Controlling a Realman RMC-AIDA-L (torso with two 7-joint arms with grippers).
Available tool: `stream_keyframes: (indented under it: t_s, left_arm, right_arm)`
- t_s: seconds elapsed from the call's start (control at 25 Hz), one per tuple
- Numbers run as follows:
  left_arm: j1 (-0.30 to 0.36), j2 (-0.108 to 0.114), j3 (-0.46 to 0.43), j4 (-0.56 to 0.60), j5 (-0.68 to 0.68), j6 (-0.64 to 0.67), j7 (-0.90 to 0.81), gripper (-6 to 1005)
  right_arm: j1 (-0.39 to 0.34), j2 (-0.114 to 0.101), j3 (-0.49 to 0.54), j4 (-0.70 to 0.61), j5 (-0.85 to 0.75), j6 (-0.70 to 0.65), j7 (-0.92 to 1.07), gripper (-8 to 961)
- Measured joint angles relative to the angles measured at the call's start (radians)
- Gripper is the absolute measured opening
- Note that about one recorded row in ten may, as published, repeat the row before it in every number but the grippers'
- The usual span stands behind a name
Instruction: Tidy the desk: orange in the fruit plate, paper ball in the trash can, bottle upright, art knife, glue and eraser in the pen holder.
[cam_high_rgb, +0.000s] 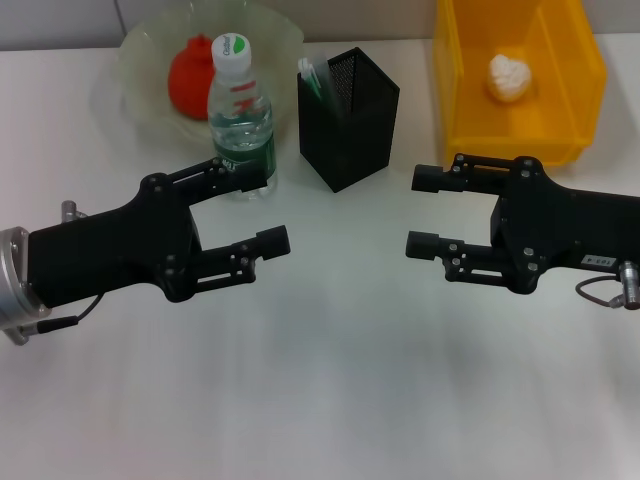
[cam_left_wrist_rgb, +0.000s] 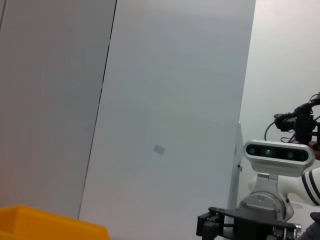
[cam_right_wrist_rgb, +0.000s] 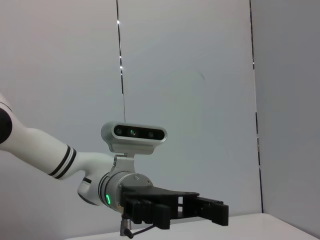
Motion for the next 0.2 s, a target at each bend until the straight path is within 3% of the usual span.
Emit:
stream_keyframes:
  t_s: [0.2]
  left_arm:
    - [-0.006,-0.003,-0.001,0.001,-0.002,-0.010,0.000,770]
  right_arm:
    - [-0.003,-0.001,0.008,0.001,0.001,0.002,0.000,652]
